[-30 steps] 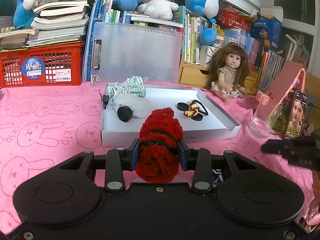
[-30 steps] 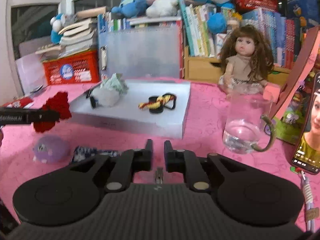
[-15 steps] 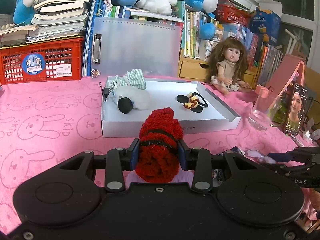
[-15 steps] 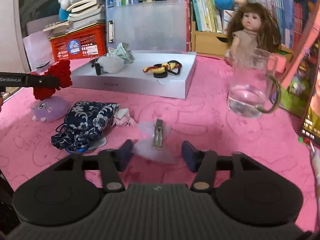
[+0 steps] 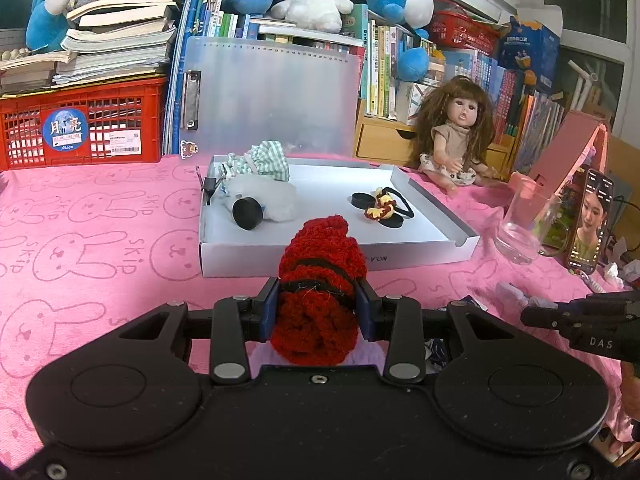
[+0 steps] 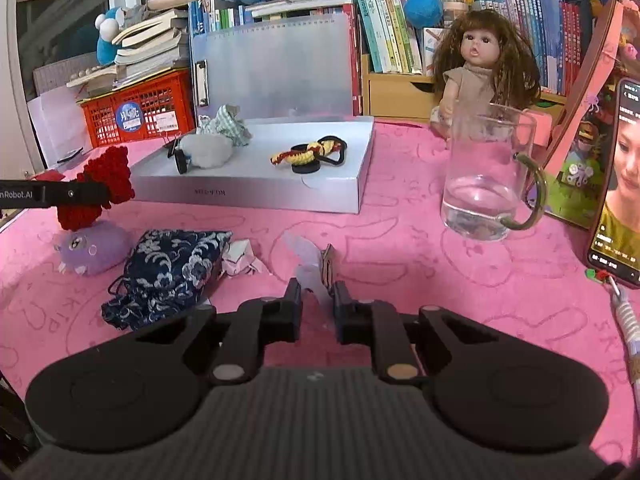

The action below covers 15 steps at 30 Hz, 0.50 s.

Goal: Organize objects

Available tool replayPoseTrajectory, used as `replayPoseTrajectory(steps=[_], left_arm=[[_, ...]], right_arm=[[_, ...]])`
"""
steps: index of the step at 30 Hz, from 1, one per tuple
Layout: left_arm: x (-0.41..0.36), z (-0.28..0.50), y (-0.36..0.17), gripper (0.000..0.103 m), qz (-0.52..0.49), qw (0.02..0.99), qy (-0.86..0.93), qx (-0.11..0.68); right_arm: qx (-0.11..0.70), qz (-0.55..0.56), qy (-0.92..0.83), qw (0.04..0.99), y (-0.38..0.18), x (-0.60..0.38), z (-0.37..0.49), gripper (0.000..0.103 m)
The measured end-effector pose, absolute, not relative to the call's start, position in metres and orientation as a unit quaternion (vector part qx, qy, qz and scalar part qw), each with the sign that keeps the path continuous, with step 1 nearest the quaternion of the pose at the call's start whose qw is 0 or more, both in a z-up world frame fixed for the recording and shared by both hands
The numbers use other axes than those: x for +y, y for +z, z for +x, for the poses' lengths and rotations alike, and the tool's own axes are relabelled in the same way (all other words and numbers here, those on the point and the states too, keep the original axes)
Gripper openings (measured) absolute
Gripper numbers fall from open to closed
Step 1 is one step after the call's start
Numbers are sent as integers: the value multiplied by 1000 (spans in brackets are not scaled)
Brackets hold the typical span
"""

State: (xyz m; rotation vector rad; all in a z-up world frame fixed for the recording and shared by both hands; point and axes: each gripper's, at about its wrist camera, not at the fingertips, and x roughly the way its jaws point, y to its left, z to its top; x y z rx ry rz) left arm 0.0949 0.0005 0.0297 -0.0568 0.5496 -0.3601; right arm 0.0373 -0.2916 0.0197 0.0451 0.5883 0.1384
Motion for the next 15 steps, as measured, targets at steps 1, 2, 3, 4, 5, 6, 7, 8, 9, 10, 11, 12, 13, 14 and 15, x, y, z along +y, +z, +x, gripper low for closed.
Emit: replayPoseTrajectory(steps=[1, 2, 3, 4, 5, 6, 7, 8, 9, 10, 11, 12, 13, 14, 15], left_arm=[[1, 95, 30, 36, -28, 946, -176, 270], [1, 96, 30, 37, -29, 946, -175, 270], [0, 96, 30, 37, -30, 947, -175, 269], [0, 97, 31, 37, -31, 947, -175, 269], [0, 98, 31, 37, -31, 947, -174, 268], [0, 100, 32, 37, -32, 947, -174, 268], [0, 101, 33, 37, -32, 947, -173, 268], [0, 103, 34, 36, -33, 947, -173, 267], [0, 106, 35, 36, -35, 948, -172, 266], [0, 108, 37, 36, -36, 948, -172, 264], [0, 110, 39, 36, -37, 949, -171, 262], [-1, 113, 42, 36, -38, 950, -170, 259], [-2, 116, 44, 36, -38, 951, -168, 256], [-2, 120, 46, 36, -38, 952, -167, 255], [-2, 124, 48, 36, -39, 952, -166, 255]], right_arm=[[288, 22, 68, 955, 21, -291, 38, 19], [287, 21, 66, 956, 21, -291, 39, 19], [285, 21, 65, 956, 22, -291, 39, 19], [283, 22, 64, 957, 23, -291, 40, 19], [282, 23, 64, 957, 24, -291, 41, 19], [280, 23, 64, 957, 25, -290, 41, 19], [279, 22, 65, 958, 27, -290, 42, 19], [277, 21, 66, 958, 28, -289, 43, 19], [274, 19, 67, 959, 30, -289, 45, 19], [272, 17, 67, 960, 33, -288, 47, 19], [270, 16, 68, 960, 35, -287, 49, 19], [267, 17, 68, 961, 38, -287, 52, 19], [265, 18, 69, 962, 41, -287, 55, 19], [264, 19, 70, 962, 44, -286, 59, 19], [262, 20, 70, 962, 47, -286, 63, 19]])
